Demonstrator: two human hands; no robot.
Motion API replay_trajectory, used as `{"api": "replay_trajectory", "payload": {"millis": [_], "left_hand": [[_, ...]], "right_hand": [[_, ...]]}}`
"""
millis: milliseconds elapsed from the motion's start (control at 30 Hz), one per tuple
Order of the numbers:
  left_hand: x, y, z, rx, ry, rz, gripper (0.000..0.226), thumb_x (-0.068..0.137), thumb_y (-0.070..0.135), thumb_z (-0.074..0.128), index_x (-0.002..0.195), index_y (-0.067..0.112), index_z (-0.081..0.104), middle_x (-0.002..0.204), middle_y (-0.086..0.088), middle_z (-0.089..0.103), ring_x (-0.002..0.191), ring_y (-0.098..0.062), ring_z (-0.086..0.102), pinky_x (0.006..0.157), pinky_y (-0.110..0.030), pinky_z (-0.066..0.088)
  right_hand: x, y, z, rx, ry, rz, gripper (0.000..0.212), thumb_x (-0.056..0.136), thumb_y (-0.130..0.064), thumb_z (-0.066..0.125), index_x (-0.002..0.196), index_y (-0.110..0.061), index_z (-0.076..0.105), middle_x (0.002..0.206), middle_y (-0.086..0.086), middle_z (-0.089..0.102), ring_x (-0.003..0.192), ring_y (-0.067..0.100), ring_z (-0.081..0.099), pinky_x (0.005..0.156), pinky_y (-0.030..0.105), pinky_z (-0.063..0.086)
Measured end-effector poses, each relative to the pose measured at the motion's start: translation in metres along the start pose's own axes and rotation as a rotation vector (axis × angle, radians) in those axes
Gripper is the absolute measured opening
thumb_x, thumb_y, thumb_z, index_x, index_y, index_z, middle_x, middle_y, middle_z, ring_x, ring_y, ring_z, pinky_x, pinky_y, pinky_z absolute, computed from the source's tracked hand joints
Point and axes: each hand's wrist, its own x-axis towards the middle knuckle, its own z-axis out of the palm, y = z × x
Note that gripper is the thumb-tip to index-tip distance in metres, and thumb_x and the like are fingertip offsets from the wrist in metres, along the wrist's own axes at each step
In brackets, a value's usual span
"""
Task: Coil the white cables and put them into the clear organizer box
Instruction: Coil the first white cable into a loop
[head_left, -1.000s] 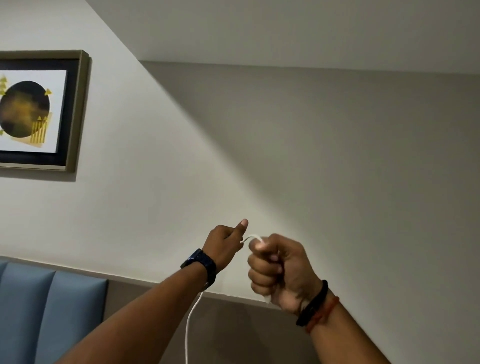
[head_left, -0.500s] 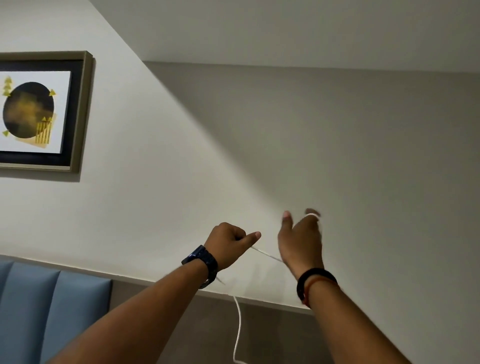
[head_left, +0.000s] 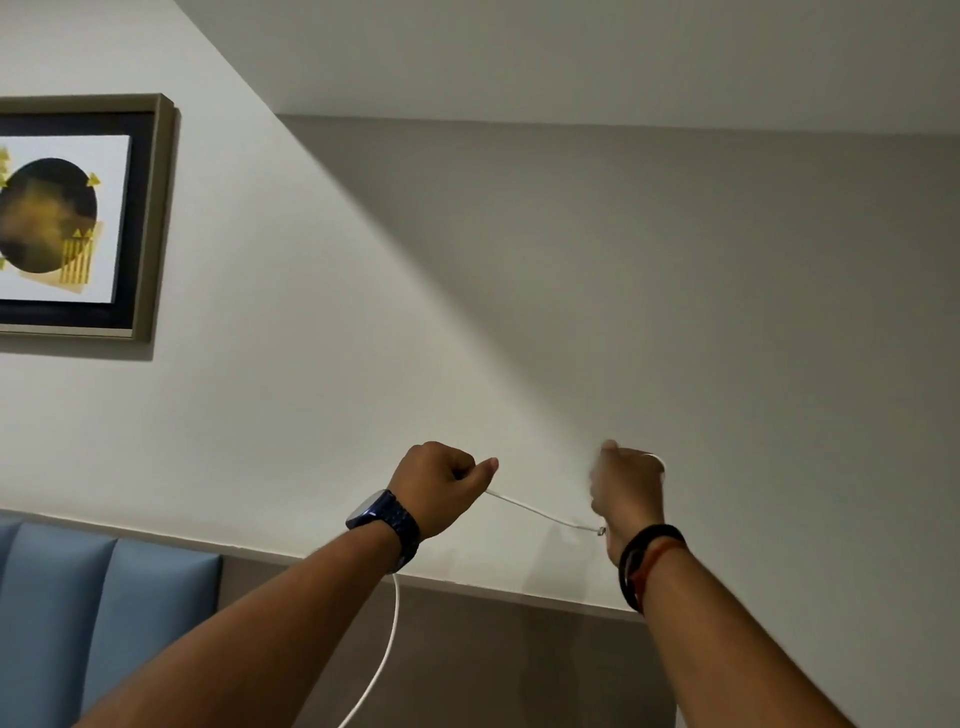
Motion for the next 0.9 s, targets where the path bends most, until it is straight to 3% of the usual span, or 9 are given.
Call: {"api": "replay_trajectory", "payload": {"millis": [67, 133, 233, 300, 400, 567, 700, 800, 900], "left_hand": [[0.000, 0.002, 0.001, 0.001, -0.022, 0.023, 0.063, 0.086, 0.039, 0.058, 0.038, 0.017, 0.026, 0.035, -0.001, 0.018, 0.040, -0.015, 0.017, 0.046, -0.025, 0.018], [0.002, 0.008, 0.004, 0.001, -0.026, 0.040, 0.062, 0.086, 0.040, 0.057, 0.038, 0.017, 0.027, 0.035, 0.000, 0.019, 0.040, -0.015, 0.018, 0.045, -0.024, 0.018], [0.009, 0.013, 0.004, 0.002, 0.010, 0.037, 0.062, 0.085, 0.040, 0.057, 0.038, 0.015, 0.026, 0.034, -0.001, 0.019, 0.040, -0.016, 0.018, 0.046, -0.026, 0.018], [0.012, 0.013, 0.000, 0.005, 0.009, 0.024, 0.062, 0.086, 0.039, 0.057, 0.036, 0.016, 0.028, 0.032, 0.000, 0.021, 0.038, -0.016, 0.019, 0.047, -0.025, 0.019], [0.014, 0.012, -0.005, -0.041, 0.046, -0.027, 0.063, 0.087, 0.037, 0.057, 0.034, 0.017, 0.029, 0.031, 0.001, 0.021, 0.036, -0.015, 0.019, 0.047, -0.025, 0.019], [0.007, 0.016, -0.002, -0.331, 0.073, -0.177, 0.065, 0.090, 0.041, 0.055, 0.036, 0.019, 0.024, 0.031, 0.007, 0.020, 0.039, -0.011, 0.016, 0.051, -0.026, 0.022], [-0.006, 0.014, 0.006, -0.390, -0.065, -0.277, 0.067, 0.089, 0.049, 0.051, 0.032, 0.019, 0.033, 0.038, 0.010, 0.030, 0.036, -0.010, 0.019, 0.044, -0.021, 0.021], [-0.014, 0.013, 0.006, -0.335, -0.145, -0.258, 0.065, 0.087, 0.051, 0.053, 0.036, 0.020, 0.028, 0.045, 0.005, 0.026, 0.040, -0.012, 0.017, 0.043, -0.020, 0.021], [-0.016, 0.016, 0.000, -0.284, -0.181, -0.208, 0.066, 0.086, 0.051, 0.056, 0.038, 0.020, 0.023, 0.041, 0.008, 0.020, 0.039, -0.011, 0.014, 0.041, -0.019, 0.020]], "right_hand": [[-0.003, 0.000, -0.002, 0.005, 0.045, -0.032, 0.016, 0.096, -0.022, 0.047, 0.108, -0.012, 0.046, 0.095, 0.007, 0.051, 0.077, 0.027, 0.053, 0.070, 0.031, 0.041], [-0.020, -0.001, -0.001, -0.350, 0.000, -0.202, 0.034, 0.096, -0.035, 0.045, 0.108, -0.004, 0.051, 0.108, 0.014, 0.060, 0.098, 0.032, 0.058, 0.080, 0.031, 0.040], [-0.051, 0.002, 0.004, -0.922, -0.335, -0.369, 0.067, 0.091, -0.064, 0.020, 0.081, -0.010, 0.058, 0.085, 0.012, 0.065, 0.081, 0.030, 0.059, 0.071, 0.032, 0.040], [-0.064, 0.000, 0.009, -0.978, -0.521, -0.316, 0.072, 0.087, -0.070, 0.009, 0.060, -0.015, 0.047, 0.065, 0.003, 0.054, 0.063, 0.021, 0.051, 0.067, 0.032, 0.040], [-0.072, -0.009, 0.009, -0.759, -0.794, -0.113, 0.067, 0.090, -0.067, 0.015, 0.049, -0.018, 0.032, 0.045, -0.004, 0.036, 0.045, 0.015, 0.037, 0.065, 0.031, 0.040], [-0.083, -0.039, -0.002, 0.230, -1.066, 0.195, 0.052, 0.097, -0.048, 0.037, 0.053, -0.020, 0.037, 0.043, -0.007, 0.026, 0.033, 0.009, 0.020, 0.036, 0.020, 0.023], [-0.076, -0.063, 0.007, 0.696, -0.604, -0.044, 0.020, 0.098, -0.019, 0.043, 0.085, -0.013, 0.057, 0.053, -0.003, 0.050, 0.029, 0.005, 0.026, 0.031, 0.015, 0.020], [-0.054, -0.070, 0.003, 0.568, 0.006, -0.225, 0.018, 0.096, -0.006, 0.035, 0.098, -0.015, 0.051, 0.077, 0.003, 0.063, 0.033, 0.009, 0.048, 0.033, 0.018, 0.030], [-0.034, -0.053, -0.012, 0.309, 0.316, -0.383, 0.033, 0.085, 0.006, 0.030, 0.105, -0.012, 0.048, 0.098, 0.007, 0.058, 0.066, 0.021, 0.064, 0.057, 0.029, 0.050]]}}
